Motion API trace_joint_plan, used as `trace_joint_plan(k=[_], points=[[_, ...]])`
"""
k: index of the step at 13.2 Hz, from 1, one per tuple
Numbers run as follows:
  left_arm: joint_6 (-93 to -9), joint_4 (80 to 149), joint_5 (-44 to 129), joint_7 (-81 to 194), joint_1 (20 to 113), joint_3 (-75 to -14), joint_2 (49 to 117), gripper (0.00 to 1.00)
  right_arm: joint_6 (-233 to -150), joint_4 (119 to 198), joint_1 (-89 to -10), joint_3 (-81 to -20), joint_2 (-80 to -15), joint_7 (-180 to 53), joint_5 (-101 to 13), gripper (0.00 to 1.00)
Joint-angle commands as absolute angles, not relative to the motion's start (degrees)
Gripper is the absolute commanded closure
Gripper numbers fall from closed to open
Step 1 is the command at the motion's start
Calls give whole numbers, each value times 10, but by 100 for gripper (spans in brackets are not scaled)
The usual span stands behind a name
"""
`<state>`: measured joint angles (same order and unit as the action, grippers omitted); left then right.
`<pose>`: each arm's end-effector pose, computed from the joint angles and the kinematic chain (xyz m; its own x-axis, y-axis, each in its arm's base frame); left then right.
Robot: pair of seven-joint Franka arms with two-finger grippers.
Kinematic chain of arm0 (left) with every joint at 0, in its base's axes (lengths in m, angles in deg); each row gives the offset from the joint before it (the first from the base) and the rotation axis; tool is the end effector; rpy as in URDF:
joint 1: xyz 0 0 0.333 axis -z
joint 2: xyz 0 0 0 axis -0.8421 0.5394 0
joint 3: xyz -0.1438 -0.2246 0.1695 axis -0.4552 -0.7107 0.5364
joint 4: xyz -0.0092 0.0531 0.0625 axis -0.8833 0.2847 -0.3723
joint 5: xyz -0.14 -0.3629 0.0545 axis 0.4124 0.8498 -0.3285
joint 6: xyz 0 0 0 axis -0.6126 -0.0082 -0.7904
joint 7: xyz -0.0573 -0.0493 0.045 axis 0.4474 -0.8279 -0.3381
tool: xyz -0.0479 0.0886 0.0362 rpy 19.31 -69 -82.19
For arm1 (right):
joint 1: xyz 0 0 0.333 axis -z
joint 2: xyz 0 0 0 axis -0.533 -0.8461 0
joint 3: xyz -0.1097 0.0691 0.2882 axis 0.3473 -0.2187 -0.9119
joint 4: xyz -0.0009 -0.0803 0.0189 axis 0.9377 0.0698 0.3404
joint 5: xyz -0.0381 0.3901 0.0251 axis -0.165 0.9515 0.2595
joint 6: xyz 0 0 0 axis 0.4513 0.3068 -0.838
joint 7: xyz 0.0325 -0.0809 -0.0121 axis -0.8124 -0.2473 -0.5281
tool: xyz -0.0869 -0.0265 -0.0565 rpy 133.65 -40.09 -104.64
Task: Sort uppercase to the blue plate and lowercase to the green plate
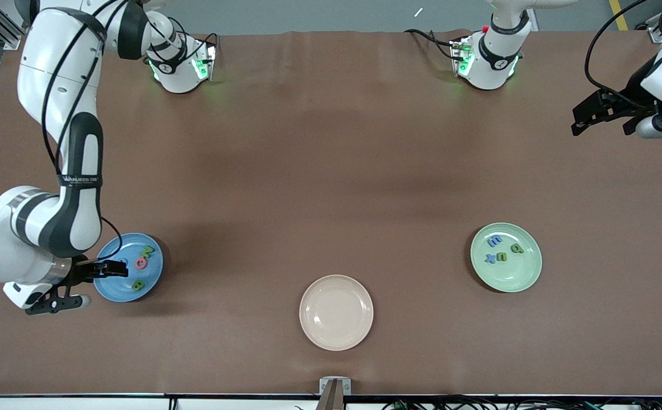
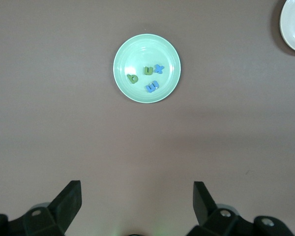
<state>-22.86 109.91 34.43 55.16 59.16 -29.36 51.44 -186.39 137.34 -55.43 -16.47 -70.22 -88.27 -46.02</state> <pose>0.5162 -0.0483 0.6360 1.0000 0.0052 -0.0083 0.0053 -1.0000 0.0081 0.7240 -0.0498 0.3117 0.9889 0.1485 -0.0044 0.1475 -0.9846 -0.0943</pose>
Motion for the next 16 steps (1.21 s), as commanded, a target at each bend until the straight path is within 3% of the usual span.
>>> trace_joint_plan(k=[1, 10, 16], points=[[-240, 1108, 353, 555, 587, -295, 513, 0, -1844, 1370, -546, -180, -657, -886, -486, 0], [-247, 1109, 353, 554, 588, -295, 512, 0, -1705, 1406, -359, -483, -418, -711, -725, 0], [-247, 1109, 353, 553, 587, -295, 512, 0, -1626, 1485, -308, -561, -255, -603, -765, 0]])
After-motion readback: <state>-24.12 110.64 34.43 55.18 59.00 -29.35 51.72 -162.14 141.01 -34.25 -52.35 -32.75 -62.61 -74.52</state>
